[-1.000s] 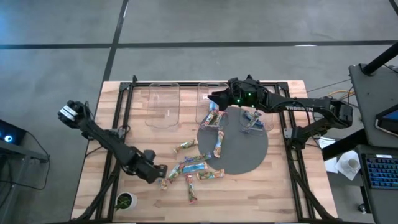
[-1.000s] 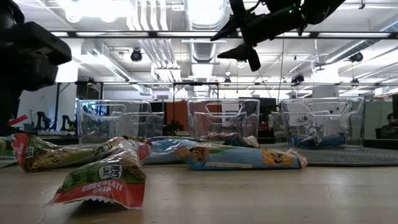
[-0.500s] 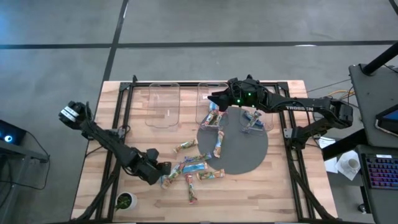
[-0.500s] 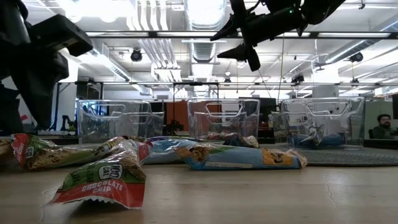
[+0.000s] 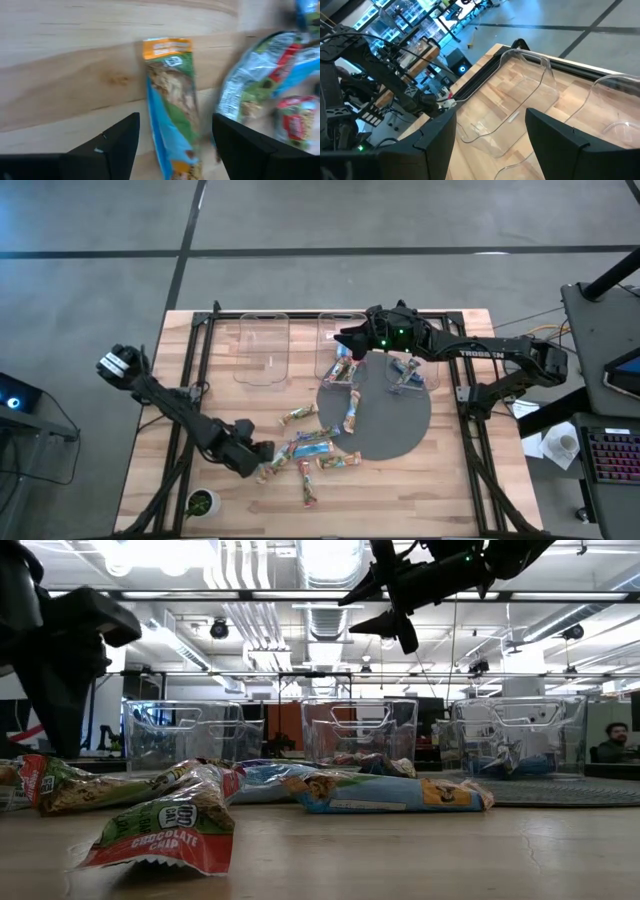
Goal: Pick and place Granola Bars by type
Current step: Put the yellow granola bar into the left transparent bin
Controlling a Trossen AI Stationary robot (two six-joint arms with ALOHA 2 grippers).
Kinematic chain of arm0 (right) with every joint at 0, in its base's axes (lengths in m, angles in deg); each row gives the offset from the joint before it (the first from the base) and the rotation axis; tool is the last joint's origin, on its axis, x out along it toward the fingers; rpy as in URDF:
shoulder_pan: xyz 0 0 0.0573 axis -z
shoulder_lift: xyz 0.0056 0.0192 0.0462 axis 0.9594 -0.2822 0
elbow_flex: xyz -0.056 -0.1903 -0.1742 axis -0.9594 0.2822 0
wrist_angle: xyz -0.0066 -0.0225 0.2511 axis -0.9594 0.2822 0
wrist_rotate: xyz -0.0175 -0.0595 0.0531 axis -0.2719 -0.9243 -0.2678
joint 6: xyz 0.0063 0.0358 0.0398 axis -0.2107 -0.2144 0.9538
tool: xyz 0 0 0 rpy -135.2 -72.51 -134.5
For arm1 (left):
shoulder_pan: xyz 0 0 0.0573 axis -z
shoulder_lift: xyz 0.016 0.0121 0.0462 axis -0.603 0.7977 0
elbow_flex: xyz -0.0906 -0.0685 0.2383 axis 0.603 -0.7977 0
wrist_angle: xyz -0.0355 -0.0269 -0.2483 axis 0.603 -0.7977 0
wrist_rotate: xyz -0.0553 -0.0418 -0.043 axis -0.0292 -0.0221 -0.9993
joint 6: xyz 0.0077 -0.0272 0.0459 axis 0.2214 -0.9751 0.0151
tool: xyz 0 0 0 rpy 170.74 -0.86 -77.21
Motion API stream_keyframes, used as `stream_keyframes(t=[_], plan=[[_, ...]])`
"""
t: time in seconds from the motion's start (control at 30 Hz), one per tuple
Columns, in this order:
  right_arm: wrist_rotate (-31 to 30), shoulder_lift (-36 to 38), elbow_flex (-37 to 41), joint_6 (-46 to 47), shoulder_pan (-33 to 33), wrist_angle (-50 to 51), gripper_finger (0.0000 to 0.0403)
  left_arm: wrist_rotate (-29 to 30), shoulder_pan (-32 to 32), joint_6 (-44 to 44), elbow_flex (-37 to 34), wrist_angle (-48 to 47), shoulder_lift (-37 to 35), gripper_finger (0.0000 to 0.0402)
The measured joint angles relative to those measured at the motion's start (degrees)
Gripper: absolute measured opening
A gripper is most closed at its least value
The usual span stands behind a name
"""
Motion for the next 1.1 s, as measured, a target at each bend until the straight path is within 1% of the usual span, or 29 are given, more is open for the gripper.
stream_keyframes(t=[0.2,0.37,0.47,0.73,0.8,0.9,1.0,1.03,1.1], plan=[[-0.04,0.02,0.0,-0.96,0.0,0.05,0.0228,-0.76,-0.04,-0.31,0.15,1.36,4.02,0.0232],[-0.04,0.04,0.0,-0.95,0.0,0.25,0.0228,-0.89,-0.2,2.29,0.13,1.13,4.03,0.0219],[-0.11,0.04,0.0,-0.94,0.0,0.27,0.0228,-1.22,-0.24,4.08,0.13,0.63,4.05,0.0193],[0.48,0.68,-0.06,0.15,-0.04,0.31,0.0228,-1.34,-0.22,3.96,0.03,-0.24,4.02,0.0099],[0.9,1.15,-0.42,-0.95,-0.04,0.26,0.0228,-0.84,-0.22,3.84,0.17,-0.11,3.41,0.008],[0.9,1.75,-0.99,-2.3,-0.04,0.28,0.0228,4.2,-0.46,3.69,0.58,0.77,0.86,0.0061],[0.92,1.95,-1.7,-3.78,-0.03,0.3,0.0228,11.32,-0.33,3.74,1.56,-0.78,-3.7,0.0053],[0.94,1.95,-2.07,-4.39,-0.02,0.26,0.0228,13.96,-0.37,3.7,2.08,-2.72,-5.36,0.0052],[0.98,1.95,-2.31,-4.99,-0.04,0.27,0.0228,21.12,-0.58,3.92,3.29,-7.94,-8.81,0.0051]])
